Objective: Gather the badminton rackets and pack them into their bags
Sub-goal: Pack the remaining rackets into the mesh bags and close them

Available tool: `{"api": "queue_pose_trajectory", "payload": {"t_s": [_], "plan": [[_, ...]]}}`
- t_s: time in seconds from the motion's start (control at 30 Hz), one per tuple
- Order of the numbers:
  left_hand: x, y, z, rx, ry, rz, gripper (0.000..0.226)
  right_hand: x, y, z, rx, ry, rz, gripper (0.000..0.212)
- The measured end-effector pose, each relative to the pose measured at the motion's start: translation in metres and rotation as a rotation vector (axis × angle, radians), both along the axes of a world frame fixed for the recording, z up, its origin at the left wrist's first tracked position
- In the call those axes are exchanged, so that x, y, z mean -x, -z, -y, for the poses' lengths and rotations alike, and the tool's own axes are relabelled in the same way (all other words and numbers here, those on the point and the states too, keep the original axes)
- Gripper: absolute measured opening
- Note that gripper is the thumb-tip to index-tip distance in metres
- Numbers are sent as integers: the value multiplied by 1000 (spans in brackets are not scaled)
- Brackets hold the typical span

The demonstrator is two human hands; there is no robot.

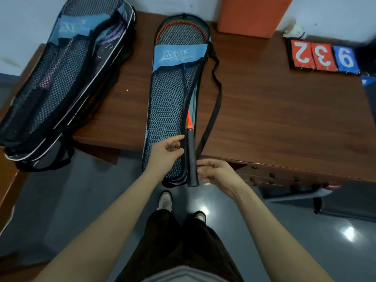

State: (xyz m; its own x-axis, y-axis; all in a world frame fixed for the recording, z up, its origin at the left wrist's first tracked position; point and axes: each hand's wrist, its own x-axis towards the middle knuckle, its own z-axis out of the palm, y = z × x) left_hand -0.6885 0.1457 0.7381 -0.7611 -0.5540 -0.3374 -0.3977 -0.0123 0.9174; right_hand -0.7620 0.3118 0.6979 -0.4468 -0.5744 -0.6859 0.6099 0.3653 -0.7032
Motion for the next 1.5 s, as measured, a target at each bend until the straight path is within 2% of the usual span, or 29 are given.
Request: {"api": "queue_pose_trajectory", "payload": {"t_s": [0.1,0.17,0.27,0.33,0.4,0.47,0.6,0.73,0.8,0.93,1.03,1.07,1.2,1.33,1.4,1.5], "plan": [[4,-8,0,-5,-8,-23,44,-5,-6,16,-41,-4,-175,23],[4,-10,2,-18,-13,-28,44,-7,0,22,-72,76,-237,20],[-1,-7,6,-52,-36,-9,42,-9,8,25,-136,184,-96,16],[-2,-5,8,-88,-53,-5,41,-11,10,23,-144,120,21,15],[-2,-4,9,-88,-38,2,41,-10,11,20,-56,95,112,16],[-2,-4,9,-80,-28,8,40,-7,12,19,31,95,124,15],[-1,-7,9,-91,-16,-17,43,-12,14,22,-16,48,-22,19],[0,-9,14,-111,-12,-50,44,-18,15,22,150,175,246,18],[0,-9,15,-132,-21,-47,43,-16,16,22,170,181,273,18],[-1,-9,17,-236,-82,-70,41,-14,15,23,189,255,344,30],[2,-13,17,-253,-112,-87,40,-13,9,22,219,193,343,57],[4,-15,16,-251,-112,-91,40,-13,5,21,234,168,325,56],[13,-25,11,-301,-117,-133,37,-14,-11,7,344,162,206,22],[30,-42,2,-413,-185,-221,35,-10,-29,-17,564,194,148,54],[39,-49,-3,-430,-198,-267,34,-5,-37,-24,593,194,103,67],[49,-57,-15,-400,-171,-294,33,3,-48,-28,561,268,50,68]]}}
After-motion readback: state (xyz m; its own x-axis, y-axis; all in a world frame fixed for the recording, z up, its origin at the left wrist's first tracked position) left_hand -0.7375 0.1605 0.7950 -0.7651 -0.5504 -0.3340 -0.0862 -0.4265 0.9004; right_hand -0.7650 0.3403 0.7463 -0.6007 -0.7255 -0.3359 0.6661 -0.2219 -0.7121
